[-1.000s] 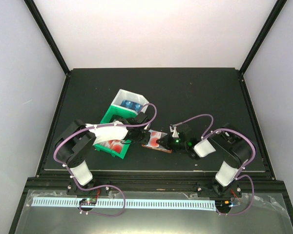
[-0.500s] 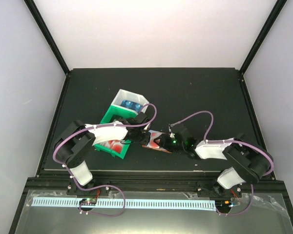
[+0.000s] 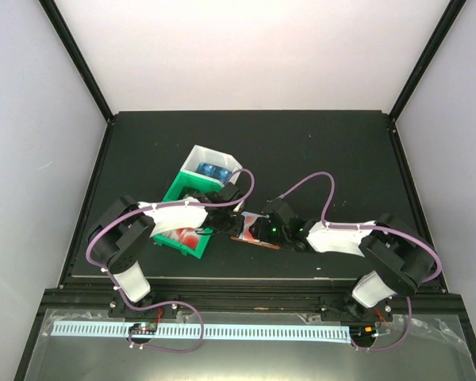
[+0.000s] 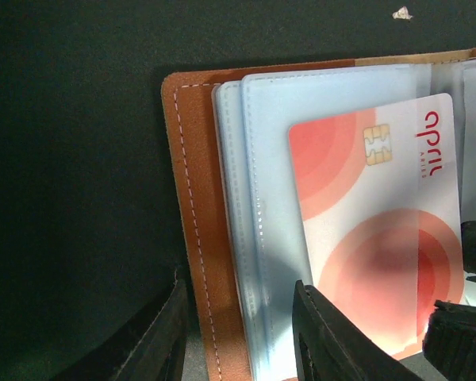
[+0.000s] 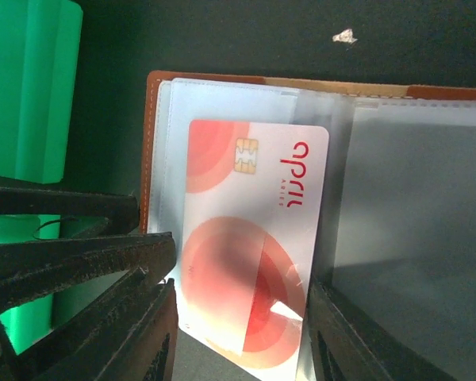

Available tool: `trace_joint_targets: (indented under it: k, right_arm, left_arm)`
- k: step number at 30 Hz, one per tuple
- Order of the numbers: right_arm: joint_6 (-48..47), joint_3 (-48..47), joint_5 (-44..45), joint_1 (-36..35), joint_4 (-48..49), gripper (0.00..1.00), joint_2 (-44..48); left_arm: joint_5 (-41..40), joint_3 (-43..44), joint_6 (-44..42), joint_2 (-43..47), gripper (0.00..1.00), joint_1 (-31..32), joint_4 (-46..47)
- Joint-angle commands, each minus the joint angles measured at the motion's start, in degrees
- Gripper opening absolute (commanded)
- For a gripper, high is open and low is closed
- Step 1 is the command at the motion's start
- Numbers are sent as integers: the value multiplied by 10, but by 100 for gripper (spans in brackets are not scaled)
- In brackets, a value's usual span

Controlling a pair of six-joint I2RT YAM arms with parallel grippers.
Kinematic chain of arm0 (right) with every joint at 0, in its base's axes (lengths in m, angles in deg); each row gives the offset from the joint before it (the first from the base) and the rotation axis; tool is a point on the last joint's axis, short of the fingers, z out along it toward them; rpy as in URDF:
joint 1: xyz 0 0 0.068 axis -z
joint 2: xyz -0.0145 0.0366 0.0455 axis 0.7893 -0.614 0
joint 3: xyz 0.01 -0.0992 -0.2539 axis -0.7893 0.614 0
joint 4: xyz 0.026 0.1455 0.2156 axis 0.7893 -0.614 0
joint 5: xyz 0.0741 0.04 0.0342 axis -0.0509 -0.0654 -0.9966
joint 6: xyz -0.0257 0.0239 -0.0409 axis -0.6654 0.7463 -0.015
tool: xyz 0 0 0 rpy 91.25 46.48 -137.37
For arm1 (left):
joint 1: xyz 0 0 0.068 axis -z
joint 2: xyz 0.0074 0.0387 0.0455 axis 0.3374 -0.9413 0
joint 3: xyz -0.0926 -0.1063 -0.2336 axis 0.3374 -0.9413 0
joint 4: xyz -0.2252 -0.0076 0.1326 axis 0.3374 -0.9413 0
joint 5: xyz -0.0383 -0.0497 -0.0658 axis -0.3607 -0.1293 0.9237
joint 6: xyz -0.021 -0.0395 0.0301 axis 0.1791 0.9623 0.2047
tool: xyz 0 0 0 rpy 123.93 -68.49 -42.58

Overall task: Put the credit cards into the card holder
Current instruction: Insert the credit card into the card holder.

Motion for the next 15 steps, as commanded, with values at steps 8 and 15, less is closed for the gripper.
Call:
trace_joint_targets:
  k: [8, 15]
  right_arm:
    - [-61, -13, -46, -8, 46, 42, -23]
    - [-58, -11, -36, -8, 42, 42, -11]
  left_arm:
    - [36, -4, -1, 6, 38, 6, 12]
    - [44, -14, 7, 20, 41, 6, 22]
